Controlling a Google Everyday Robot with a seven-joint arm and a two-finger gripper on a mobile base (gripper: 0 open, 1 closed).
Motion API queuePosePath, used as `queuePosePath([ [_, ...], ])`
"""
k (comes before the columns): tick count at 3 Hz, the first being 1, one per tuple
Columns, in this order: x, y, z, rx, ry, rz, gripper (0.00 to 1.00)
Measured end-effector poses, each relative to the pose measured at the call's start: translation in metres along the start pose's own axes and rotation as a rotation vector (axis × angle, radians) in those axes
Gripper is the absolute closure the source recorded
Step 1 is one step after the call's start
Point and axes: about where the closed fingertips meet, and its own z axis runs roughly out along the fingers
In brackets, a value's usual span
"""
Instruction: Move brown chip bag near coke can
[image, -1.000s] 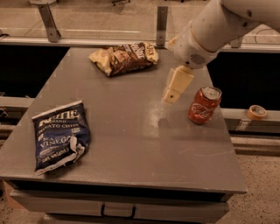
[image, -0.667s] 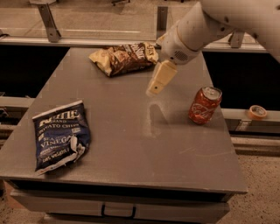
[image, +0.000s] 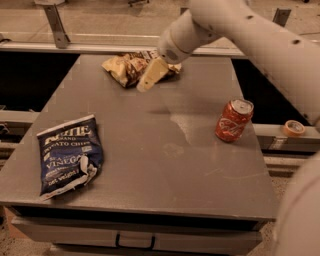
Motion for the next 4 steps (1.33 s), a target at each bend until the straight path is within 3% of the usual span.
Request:
queuePosePath([
  [1,-0.011,-0.017,0.037,0.013,-0.027,0.085,0.00],
  [2,-0.006,-0.033,0.063,0.024,-0.029,0.172,0.00],
  [3,0.003,-0.038,0.085,0.014,-0.025,0.243,0.16],
  [4,0.008,-0.038,0.098,0.003,-0.022,0.282,0.40],
])
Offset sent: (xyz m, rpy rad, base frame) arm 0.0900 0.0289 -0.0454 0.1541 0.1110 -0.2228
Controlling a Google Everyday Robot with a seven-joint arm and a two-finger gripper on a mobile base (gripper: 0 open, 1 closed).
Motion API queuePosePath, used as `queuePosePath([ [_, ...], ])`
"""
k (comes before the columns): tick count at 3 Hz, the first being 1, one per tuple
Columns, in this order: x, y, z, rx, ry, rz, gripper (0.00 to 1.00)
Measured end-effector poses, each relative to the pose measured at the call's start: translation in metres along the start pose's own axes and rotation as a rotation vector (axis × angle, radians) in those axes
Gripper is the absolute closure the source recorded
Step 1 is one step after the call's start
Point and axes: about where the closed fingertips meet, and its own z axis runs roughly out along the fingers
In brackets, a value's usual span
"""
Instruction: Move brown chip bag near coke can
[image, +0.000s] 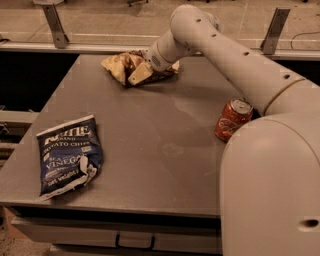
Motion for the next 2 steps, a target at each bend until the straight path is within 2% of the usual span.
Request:
queuePosePath([
  [1,-0.004,-0.002,-0.007,0.007,-0.021,0.003,0.63],
  [2,-0.020,-0.003,-0.037,0.032,-0.075,-0.039,0.87],
])
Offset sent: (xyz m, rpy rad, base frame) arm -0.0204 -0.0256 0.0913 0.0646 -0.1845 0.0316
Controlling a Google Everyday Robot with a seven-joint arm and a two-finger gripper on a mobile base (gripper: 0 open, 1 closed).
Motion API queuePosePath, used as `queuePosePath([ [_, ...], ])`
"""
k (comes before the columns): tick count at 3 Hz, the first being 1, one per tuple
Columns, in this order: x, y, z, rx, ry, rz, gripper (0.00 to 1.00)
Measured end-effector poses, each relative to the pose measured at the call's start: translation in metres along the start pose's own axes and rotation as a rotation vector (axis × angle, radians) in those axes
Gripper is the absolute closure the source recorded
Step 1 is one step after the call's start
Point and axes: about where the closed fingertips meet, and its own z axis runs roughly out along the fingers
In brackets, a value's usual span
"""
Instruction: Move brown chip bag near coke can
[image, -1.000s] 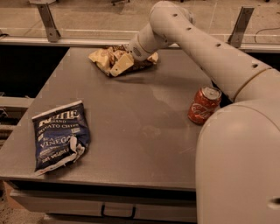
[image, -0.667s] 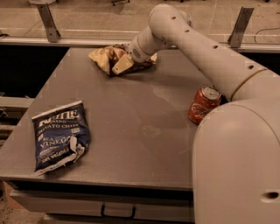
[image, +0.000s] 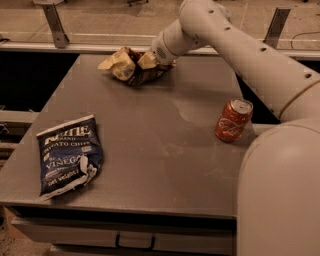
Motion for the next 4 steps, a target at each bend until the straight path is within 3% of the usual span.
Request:
queuePosePath([
  [1,-0.025,0.000,-0.046,0.039,-0.052,-0.094,1.00],
  [2,-0.051,0.003,-0.097,0.073,-0.095,-0.204,1.00],
  [3,-0.051,0.003,-0.097,0.074,-0.094,-0.220,1.00],
  [4,-0.030,-0.002,-0.103,0.082,-0.077,-0.183,1.00],
])
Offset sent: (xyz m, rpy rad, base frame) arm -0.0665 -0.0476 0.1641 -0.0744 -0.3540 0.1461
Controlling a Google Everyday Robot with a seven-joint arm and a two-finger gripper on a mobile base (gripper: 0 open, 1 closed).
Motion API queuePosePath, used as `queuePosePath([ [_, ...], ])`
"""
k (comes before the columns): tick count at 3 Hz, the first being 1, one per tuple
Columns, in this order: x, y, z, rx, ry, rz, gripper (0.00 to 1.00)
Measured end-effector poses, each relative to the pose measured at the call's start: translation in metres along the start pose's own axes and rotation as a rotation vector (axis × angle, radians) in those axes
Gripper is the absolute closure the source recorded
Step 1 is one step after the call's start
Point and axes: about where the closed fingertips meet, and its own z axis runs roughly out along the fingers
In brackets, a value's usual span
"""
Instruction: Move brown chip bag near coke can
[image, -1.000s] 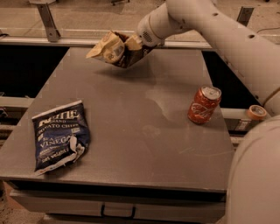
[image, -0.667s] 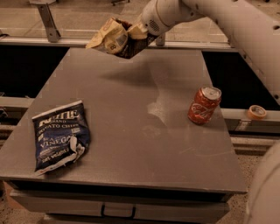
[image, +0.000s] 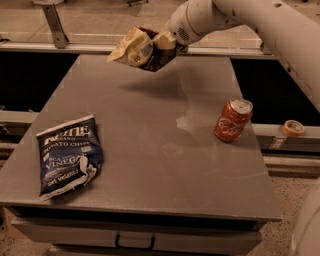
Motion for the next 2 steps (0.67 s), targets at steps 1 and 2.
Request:
queuePosePath([
  [1,0.030,-0.003,-0.021,0.037,0.059,0.043,1.00],
  [2,0.059,0.005,-0.047,0.062,0.139,0.091,1.00],
])
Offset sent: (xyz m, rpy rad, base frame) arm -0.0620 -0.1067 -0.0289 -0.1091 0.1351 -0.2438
